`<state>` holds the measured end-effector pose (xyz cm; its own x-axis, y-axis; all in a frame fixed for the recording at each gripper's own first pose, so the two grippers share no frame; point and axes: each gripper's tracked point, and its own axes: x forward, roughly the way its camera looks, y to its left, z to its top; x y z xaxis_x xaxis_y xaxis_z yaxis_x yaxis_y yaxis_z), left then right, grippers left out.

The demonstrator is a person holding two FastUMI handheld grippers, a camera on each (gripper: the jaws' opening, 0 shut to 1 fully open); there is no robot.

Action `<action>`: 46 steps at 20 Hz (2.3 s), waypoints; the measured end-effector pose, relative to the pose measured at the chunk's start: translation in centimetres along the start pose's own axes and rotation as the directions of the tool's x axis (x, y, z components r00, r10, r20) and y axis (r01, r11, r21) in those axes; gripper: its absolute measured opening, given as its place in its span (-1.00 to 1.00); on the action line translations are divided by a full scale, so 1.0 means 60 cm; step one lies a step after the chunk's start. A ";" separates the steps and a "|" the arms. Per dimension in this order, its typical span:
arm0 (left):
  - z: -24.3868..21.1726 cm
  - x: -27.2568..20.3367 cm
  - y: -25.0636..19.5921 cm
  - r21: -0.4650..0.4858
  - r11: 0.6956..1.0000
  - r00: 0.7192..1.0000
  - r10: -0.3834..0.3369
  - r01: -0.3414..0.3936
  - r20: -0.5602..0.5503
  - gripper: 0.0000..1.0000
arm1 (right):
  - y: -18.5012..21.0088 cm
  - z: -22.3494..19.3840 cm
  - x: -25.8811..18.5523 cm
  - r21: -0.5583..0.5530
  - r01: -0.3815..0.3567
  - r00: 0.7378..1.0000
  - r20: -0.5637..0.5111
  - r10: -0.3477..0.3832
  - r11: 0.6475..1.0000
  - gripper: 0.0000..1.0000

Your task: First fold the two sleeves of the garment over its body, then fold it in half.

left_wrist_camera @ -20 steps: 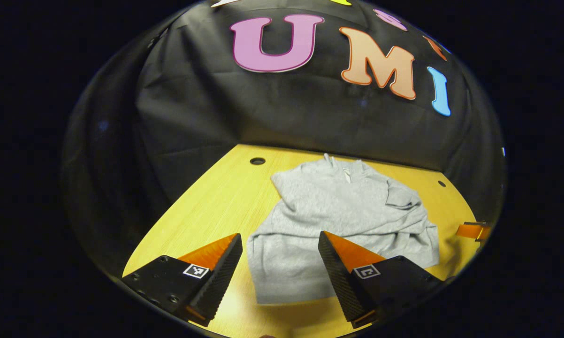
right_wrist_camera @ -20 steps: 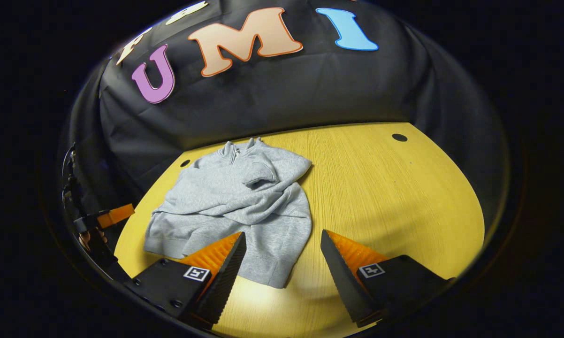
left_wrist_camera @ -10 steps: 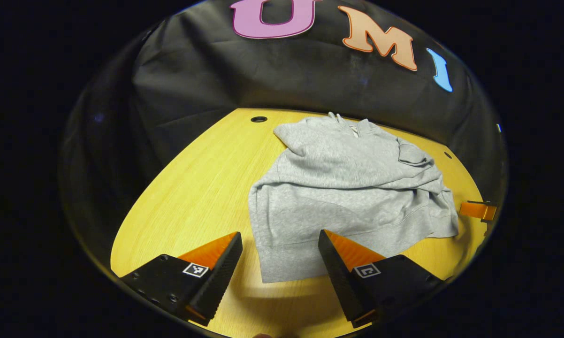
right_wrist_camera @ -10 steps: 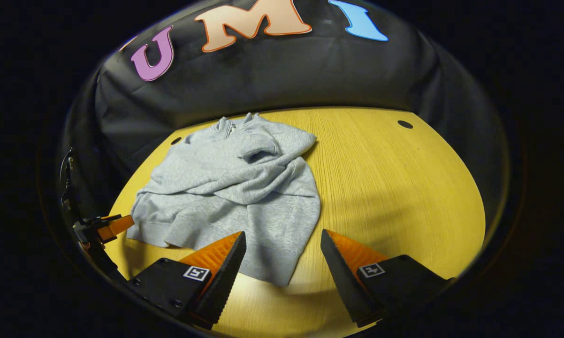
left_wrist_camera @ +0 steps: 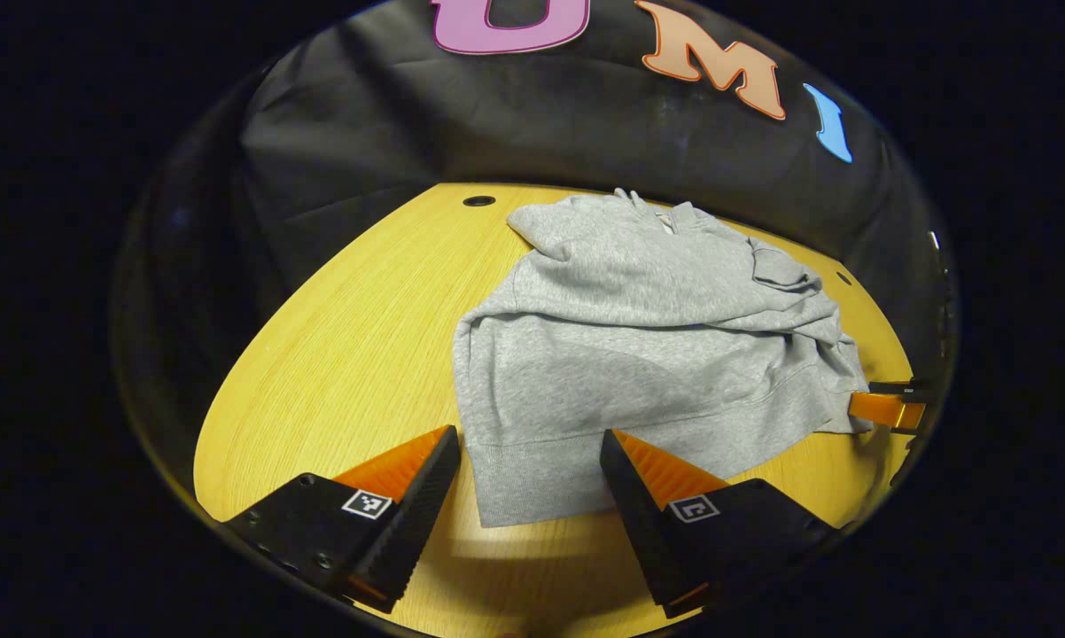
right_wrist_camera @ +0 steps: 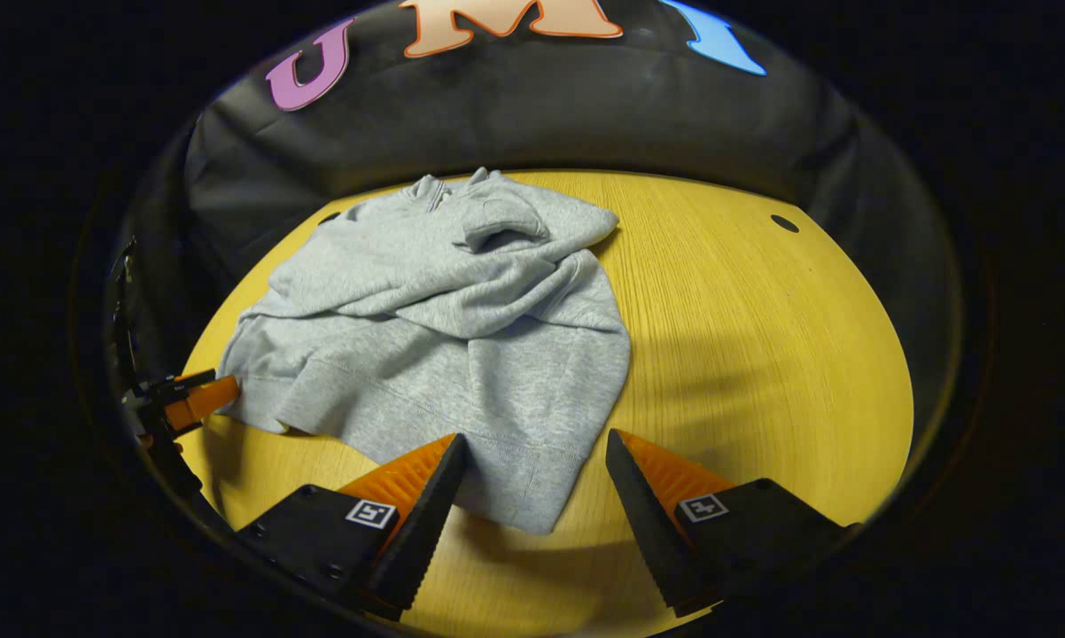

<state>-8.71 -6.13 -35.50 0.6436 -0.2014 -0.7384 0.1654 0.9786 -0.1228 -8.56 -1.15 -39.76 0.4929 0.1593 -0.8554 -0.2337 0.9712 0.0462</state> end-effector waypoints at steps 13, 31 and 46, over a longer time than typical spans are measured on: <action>0.009 0.012 -0.032 0.020 0.996 0.996 -0.091 0.091 0.002 -0.18 | 0.039 -0.005 0.006 -0.023 -0.059 0.997 -0.060 0.057 0.998 -0.50; 0.020 -0.006 -0.045 -0.078 0.972 0.966 -0.231 0.223 -0.116 -1.00 | 0.024 0.040 -0.039 0.099 -0.174 0.977 -0.106 0.184 0.980 -0.84; 0.158 -0.044 -0.048 -0.183 0.947 0.960 -0.276 0.266 -0.035 -1.00 | 0.032 0.209 -0.089 0.293 -0.315 0.946 0.028 0.322 0.903 -0.89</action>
<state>-3.82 -8.85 -26.94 0.5466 -0.4623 -0.6982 0.1909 0.8806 -0.4336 -1.11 2.07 -28.66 0.4148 0.4681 -0.7803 -0.1213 0.8783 0.4625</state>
